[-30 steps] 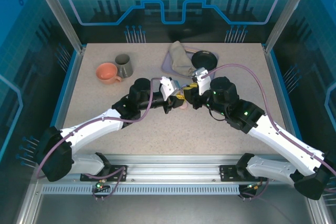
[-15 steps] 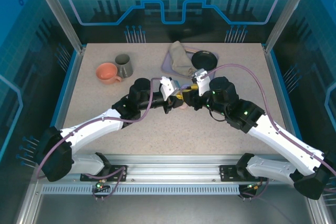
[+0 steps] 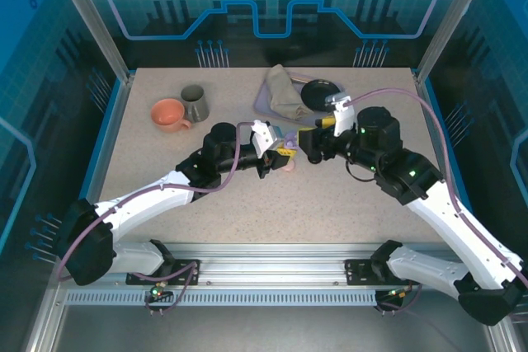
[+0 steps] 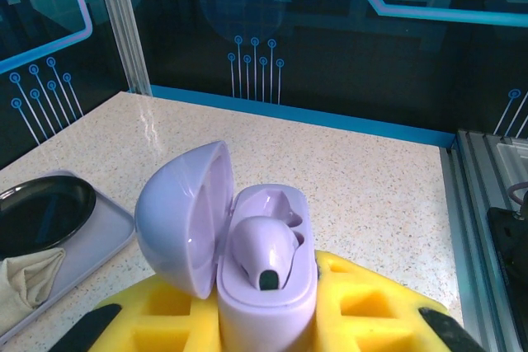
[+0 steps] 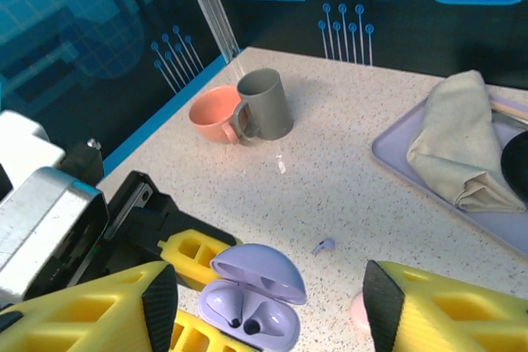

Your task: Insert wireless bluetooth earbuds into charging case

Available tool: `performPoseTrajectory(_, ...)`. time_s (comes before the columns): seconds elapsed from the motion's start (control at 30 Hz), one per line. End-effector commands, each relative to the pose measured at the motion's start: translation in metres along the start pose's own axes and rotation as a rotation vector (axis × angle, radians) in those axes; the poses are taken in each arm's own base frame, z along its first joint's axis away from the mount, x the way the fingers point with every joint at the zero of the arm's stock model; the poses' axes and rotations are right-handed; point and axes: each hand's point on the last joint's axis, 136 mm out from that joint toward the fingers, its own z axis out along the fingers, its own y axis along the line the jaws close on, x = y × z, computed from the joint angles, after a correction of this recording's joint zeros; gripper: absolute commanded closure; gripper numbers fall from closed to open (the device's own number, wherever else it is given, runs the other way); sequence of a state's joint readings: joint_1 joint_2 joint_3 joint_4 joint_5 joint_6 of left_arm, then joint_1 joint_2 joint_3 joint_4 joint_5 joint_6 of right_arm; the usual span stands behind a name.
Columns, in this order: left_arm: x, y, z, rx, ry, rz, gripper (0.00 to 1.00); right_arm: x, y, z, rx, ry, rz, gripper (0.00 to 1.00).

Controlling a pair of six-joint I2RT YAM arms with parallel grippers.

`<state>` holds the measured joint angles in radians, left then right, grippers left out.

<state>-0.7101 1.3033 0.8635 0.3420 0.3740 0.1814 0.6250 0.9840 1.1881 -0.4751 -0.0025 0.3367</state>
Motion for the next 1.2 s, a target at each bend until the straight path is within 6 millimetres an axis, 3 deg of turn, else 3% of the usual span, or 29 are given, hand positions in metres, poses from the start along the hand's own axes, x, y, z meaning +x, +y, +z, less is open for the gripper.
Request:
performPoseTrajectory(0.0, -0.017, -0.006, -0.007, 0.006, -0.058, 0.032, 1.0, -0.004, -0.001, -0.012, -0.023, 0.018, 0.017, 0.33)
performPoseTrajectory(0.27, -0.011, -0.019, -0.034, -0.004, -0.078, 0.138, 1.0, 0.007, -0.035, -0.001, -0.036, 0.08, 0.09, 0.0)
performPoseTrajectory(0.43, -0.012, -0.031, -0.063, -0.027, -0.113, 0.237, 1.0, 0.031, -0.065, 0.03, -0.074, 0.215, 0.363, 0.0)
performPoseTrajectory(0.57, -0.015, -0.035, -0.082, -0.055, -0.115, 0.292, 1.0, 0.054, -0.068, 0.063, -0.124, 0.365, 0.482, 0.0)
performPoseTrajectory(0.73, -0.022, -0.041, -0.098, -0.072, -0.127, 0.345, 1.0, 0.085, -0.071, 0.102, -0.024, 0.507, 0.394, 0.04)
performPoseTrajectory(0.97, -0.029, -0.048, -0.112, -0.076, -0.144, 0.408, 1.0, 0.116, -0.059, 0.162, 0.044, 0.636, 0.33, 0.2)
performPoseTrajectory(1.17, -0.028, -0.051, -0.121, -0.083, -0.133, 0.445, 1.0, 0.136, -0.055, 0.208, 0.101, 0.691, 0.319, 0.26)
